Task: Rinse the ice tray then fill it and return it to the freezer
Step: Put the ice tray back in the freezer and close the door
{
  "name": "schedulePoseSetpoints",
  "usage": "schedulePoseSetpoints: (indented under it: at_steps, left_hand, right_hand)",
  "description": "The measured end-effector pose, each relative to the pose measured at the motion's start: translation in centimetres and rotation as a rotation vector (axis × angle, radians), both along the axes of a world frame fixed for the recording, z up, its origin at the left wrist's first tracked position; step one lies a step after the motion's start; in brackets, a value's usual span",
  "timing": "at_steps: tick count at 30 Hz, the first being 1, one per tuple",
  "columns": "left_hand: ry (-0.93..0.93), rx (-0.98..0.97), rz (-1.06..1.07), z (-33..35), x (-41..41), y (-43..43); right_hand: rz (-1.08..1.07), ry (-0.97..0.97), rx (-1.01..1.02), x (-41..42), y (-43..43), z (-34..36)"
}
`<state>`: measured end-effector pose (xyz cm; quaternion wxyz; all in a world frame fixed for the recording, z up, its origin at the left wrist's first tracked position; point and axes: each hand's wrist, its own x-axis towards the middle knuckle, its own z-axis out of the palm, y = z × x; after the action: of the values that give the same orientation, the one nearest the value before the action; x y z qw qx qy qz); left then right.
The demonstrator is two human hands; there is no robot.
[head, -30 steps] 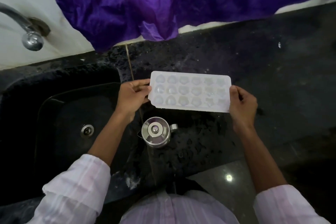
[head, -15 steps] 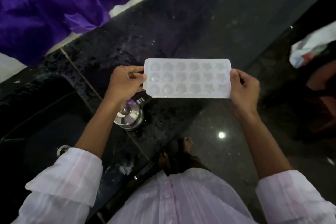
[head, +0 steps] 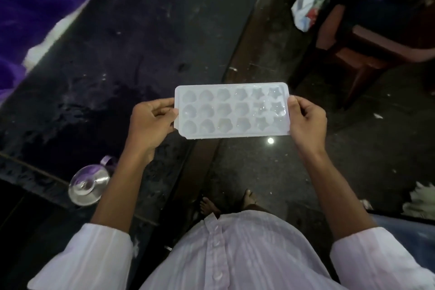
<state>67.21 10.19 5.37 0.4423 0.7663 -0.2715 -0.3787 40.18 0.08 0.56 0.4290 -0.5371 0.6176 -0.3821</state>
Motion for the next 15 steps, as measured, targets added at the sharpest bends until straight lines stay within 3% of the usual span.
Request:
schedulePoseSetpoints:
  at_steps: [15]
  left_hand:
    - [-0.005,-0.022,-0.383,-1.3,-16.2,-10.3]
  right_hand:
    - [-0.45,-0.027,0.007,-17.5,1.3,-0.8]
